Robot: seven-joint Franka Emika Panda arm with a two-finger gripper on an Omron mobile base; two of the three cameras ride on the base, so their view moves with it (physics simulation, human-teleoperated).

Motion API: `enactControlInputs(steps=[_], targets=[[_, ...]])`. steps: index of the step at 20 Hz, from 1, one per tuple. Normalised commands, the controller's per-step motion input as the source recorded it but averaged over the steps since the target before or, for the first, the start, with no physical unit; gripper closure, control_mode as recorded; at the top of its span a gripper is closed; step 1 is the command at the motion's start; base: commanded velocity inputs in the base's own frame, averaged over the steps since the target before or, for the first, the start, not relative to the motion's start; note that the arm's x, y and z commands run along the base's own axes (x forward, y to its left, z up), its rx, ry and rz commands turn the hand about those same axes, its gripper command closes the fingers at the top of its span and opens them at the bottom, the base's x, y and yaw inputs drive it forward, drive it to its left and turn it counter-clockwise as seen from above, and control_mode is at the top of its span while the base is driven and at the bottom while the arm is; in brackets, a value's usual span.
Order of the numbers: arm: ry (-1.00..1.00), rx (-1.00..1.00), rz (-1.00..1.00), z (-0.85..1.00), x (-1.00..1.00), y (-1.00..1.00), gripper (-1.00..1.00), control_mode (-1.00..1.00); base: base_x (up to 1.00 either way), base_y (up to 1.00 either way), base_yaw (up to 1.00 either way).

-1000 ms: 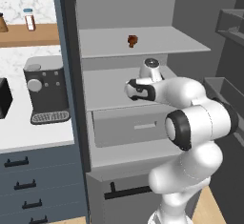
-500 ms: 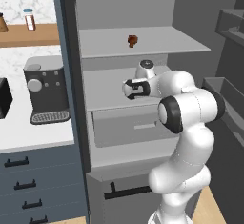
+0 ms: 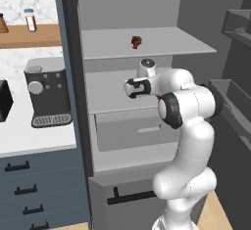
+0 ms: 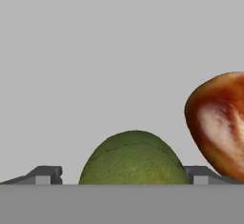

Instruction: Place one lime and one chicken drumstick in each tupperware on the nearby counter, to pack two identical lunches.

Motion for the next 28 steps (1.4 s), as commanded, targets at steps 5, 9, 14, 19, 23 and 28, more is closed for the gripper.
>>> enactControlInputs(steps=[5,9,14,19,23,28], targets=[[0.00,0.00,-0.06,-0.40,0.00,0.00,1.00,-1.00,0.00,0.00,0.00],[0.00,0.00,-0.08,-0.51,-0.07,0.00,1.00,-1.00,0.00,0.00,0.00],[-0.09,0.00,-0.02,-0.07,-0.79,-0.01,1.00,-1.00,0.00,0.00,0.00],[-0.01,0.01,0.01,0.00,-1.00,0.00,1.00,-1.00,0.00,0.00,0.00],[0.00,0.00,0.09,0.09,-1.00,0.01,1.00,-1.00,0.00,0.00,0.00],[0.00,0.00,0.11,0.43,-1.00,0.13,1.00,-1.00,0.00,0.00,0.00]])
